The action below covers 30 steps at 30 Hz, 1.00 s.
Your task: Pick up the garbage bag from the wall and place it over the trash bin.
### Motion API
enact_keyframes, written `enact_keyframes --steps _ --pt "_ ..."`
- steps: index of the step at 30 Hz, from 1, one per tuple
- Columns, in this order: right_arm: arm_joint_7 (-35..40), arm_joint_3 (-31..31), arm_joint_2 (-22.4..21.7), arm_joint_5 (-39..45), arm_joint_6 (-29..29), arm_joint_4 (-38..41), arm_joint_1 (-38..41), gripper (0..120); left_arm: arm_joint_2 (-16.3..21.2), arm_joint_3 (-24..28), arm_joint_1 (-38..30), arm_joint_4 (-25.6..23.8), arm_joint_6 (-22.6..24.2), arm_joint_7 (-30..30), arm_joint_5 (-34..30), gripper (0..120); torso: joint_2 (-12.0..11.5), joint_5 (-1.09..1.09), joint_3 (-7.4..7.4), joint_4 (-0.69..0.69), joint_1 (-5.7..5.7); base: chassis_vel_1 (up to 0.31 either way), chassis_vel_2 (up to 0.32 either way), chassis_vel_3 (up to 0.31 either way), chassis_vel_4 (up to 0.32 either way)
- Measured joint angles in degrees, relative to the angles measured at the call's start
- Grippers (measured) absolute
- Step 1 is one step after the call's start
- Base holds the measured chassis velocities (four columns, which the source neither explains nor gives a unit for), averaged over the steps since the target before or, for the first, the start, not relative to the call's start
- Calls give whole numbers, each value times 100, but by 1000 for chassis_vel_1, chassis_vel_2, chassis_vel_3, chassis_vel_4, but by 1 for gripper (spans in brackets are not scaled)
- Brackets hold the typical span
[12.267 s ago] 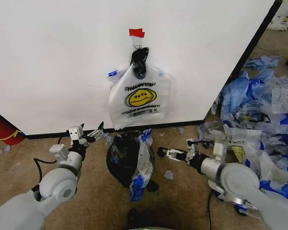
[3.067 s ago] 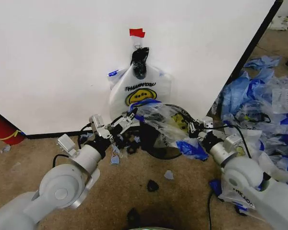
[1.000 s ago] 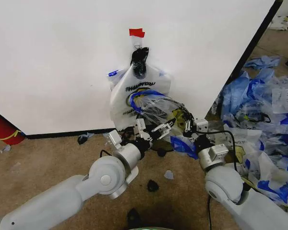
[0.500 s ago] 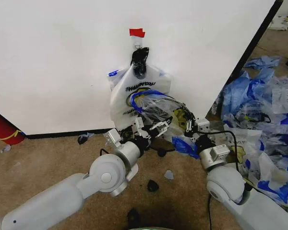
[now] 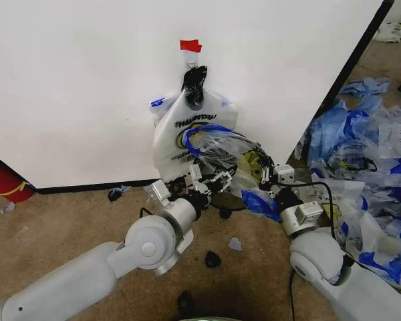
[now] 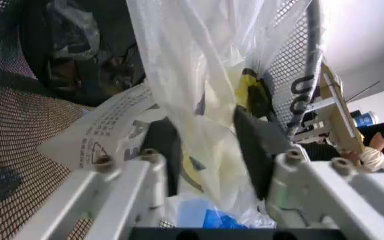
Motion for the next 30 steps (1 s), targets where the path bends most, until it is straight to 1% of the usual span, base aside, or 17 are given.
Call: enact_keyframes --steps 2,3,5,6,8,9,15,19,21,27,30 --pt "-4 0 -4 9 0 -22 19 0 9 -5 -1 -31 -1 0 -6 20 0 0 0 0 0 0 0 0 0" --pt "-4 0 -5 13 0 -25 24 0 10 -7 -3 -42 -1 0 -8 18 0 0 0 0 0 0 0 0 0" --pt "-4 0 -6 27 0 -28 44 0 11 -12 -9 -71 -2 0 -16 8 0 0 0 0 0 0 0 0 0" --pt "-4 0 -6 27 0 -28 44 0 11 -12 -9 -71 -2 0 -16 8 0 0 0 0 0 0 0 0 0" --pt "-4 0 -4 38 -1 -29 62 0 12 -12 -8 -83 -2 0 -18 1 0 0 0 0 0 0 0 0 0" --pt "-3 0 -3 51 -2 -29 71 0 12 -12 -6 -89 -2 0 -18 0 0 0 0 0 0 0 0 0 0" --pt "12 49 -11 202 -4 -26 77 0 32 -36 54 -93 -4 -4 -11 0 0 0 0 0 0 0 0 0 0" --pt "219 135 -26 885 -98 5 130 0 119 -136 168 -201 -6 -5 -5 0 0 0 0 0 0 0 0 0 0" --pt "247 158 -28 1010 -113 5 143 0 140 -165 203 -232 -6 -5 -2 0 0 -1 0 0 0 0 0 0 0" --pt "379 313 -122 1897 -219 35 194 0 262 -319 439 -377 11 13 103 0 0 -1 0 0 0 0 0 0 0" --pt "384 357 -158 2068 -222 37 209 0 280 -362 482 -404 14 19 118 0 0 0 0 0 0 0 0 0 0"
